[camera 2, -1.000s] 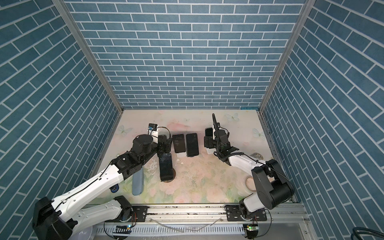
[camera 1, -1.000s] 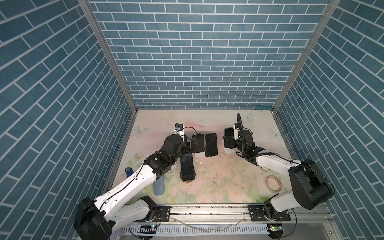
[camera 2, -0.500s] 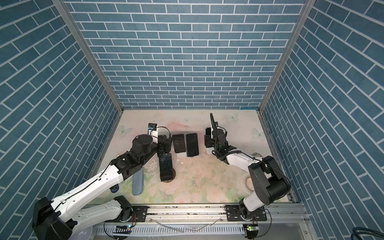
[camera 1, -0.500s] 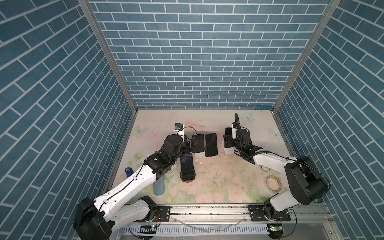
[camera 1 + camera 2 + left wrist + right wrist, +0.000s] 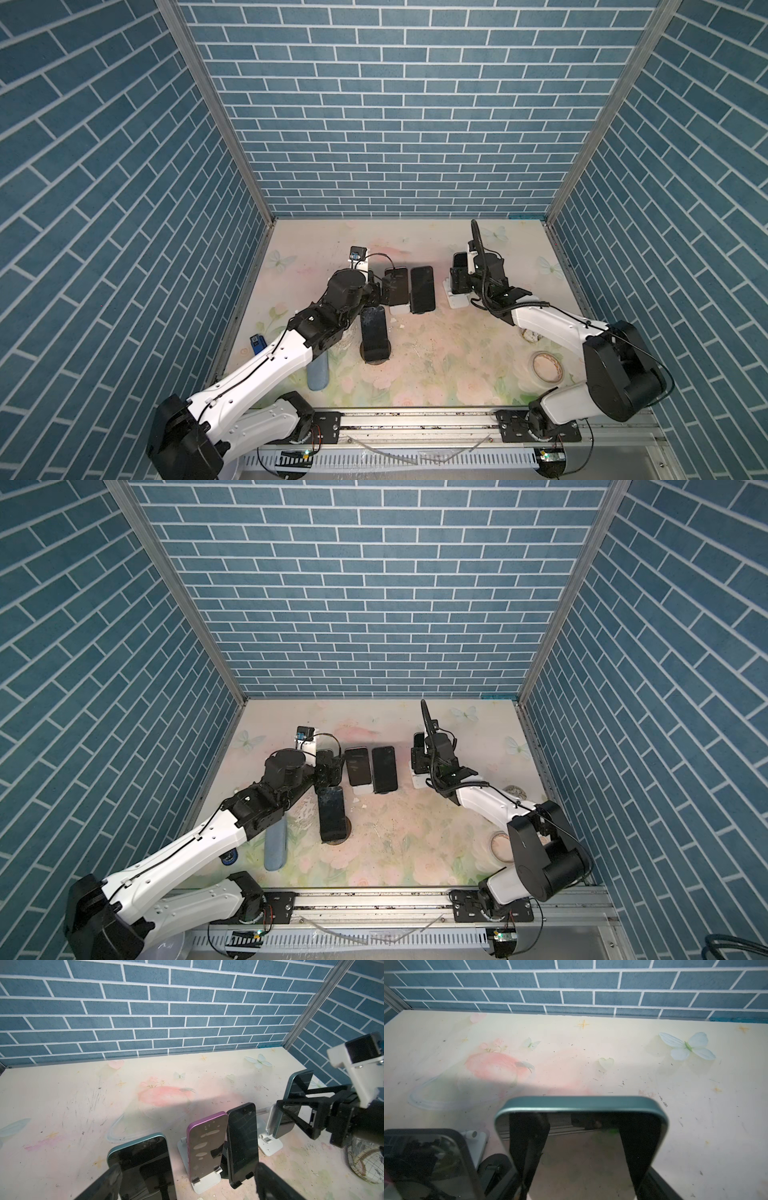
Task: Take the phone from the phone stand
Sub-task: 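Grasp the teal-edged phone on the white stand with the right gripper and lift it off, then lower the held phone flat onto the table nearer the robot, open right gripper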
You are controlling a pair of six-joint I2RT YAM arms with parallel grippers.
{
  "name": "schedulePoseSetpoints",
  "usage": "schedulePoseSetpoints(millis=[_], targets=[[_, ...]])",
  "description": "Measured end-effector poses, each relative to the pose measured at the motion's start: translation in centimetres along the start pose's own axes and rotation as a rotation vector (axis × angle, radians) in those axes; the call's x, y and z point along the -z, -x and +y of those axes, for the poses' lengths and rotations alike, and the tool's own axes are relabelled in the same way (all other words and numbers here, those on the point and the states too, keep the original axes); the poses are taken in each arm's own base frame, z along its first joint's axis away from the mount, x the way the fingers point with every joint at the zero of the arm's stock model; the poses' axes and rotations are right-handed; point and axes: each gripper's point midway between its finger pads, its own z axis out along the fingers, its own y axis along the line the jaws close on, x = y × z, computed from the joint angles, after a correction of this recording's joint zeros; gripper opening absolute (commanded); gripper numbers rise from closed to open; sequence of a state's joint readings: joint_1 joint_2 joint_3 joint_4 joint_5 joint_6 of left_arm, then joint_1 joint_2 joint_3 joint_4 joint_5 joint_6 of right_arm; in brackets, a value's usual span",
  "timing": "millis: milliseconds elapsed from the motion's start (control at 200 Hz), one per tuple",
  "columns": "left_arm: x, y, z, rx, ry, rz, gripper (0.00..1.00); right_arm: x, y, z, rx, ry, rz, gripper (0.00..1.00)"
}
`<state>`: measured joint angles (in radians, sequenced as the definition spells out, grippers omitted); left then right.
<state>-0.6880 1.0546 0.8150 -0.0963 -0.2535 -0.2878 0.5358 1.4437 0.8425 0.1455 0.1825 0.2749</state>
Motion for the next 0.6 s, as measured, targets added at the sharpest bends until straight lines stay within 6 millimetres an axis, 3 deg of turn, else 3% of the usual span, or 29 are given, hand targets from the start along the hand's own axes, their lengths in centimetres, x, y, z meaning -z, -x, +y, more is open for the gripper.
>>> schedulePoseSetpoints(millis=[180,315,465,600], targets=[[0.0,0.0,-0.1,-0.006,-0.003,0.001,1.00,2.9,3.0,-0.3,-0.033,-0.016,-0.052,0.46],[0.0,-0.1,-0.2,-0.009,-0.005,0.003,1.00,4.6,4.2,-1.4,-0.046,-0.073,-0.061,0.46],[0.1,-0.2,-0.3,-0.013,-0.009,0.004,1.00,5.2,4.1,-3.1,-0.046,-0.151,-0.008,0.44],[0.1,-0.2,-0.4,-0.013,-0.009,0.005,1.00,5.2,2.2,-5.9,-0.066,-0.228,0.084,0.42]])
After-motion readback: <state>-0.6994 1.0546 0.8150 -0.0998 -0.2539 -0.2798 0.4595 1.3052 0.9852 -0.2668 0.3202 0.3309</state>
